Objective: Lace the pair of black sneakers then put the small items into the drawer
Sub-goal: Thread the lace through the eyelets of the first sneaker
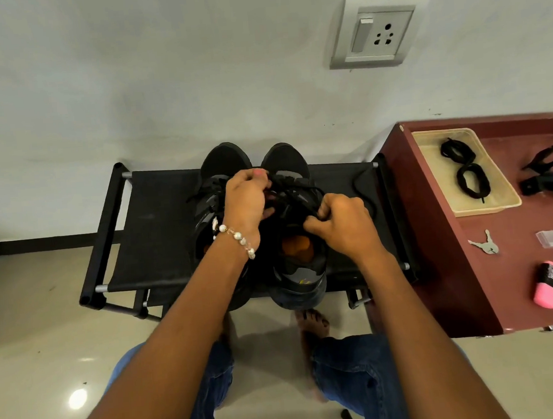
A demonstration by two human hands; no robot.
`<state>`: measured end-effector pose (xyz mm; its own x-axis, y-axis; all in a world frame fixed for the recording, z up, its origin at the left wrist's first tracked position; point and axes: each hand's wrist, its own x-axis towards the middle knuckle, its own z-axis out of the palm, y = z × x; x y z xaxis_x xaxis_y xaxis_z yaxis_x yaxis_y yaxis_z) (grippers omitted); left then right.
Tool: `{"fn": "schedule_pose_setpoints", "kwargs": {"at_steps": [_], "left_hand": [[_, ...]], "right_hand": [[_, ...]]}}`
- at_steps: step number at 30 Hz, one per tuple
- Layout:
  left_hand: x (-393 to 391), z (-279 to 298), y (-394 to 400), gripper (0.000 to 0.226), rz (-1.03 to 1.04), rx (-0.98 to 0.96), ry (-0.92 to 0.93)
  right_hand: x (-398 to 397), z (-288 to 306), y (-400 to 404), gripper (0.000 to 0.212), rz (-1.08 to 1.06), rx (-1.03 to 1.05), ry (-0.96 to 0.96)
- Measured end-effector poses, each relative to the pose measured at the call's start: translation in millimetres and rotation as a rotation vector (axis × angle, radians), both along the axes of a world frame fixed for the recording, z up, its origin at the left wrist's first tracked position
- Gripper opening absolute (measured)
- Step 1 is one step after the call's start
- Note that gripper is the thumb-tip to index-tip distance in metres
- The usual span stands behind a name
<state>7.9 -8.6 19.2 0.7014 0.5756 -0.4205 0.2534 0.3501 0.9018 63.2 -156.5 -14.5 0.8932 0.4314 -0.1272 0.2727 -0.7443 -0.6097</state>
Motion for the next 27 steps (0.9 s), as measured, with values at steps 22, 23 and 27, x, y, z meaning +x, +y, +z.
{"fn": "schedule_pose_setpoints", "kwargs": {"at_steps": [22,23,27], "left_hand": [[-4,-22,1,0.02,-0.354,1.404,-0.034],[-4,-16,3,0.019,-0.251,1.144,-0.057],[-7,20,21,0.022,0.141,-0.036,-0.317]], "right_hand": [[4,2,-2,0.03,0.003,0.022,0.019],[4,2,-2,0.03,0.001,0.027,0.027],[3,2,-1,0.029,0.013,0.03,0.03]]}}
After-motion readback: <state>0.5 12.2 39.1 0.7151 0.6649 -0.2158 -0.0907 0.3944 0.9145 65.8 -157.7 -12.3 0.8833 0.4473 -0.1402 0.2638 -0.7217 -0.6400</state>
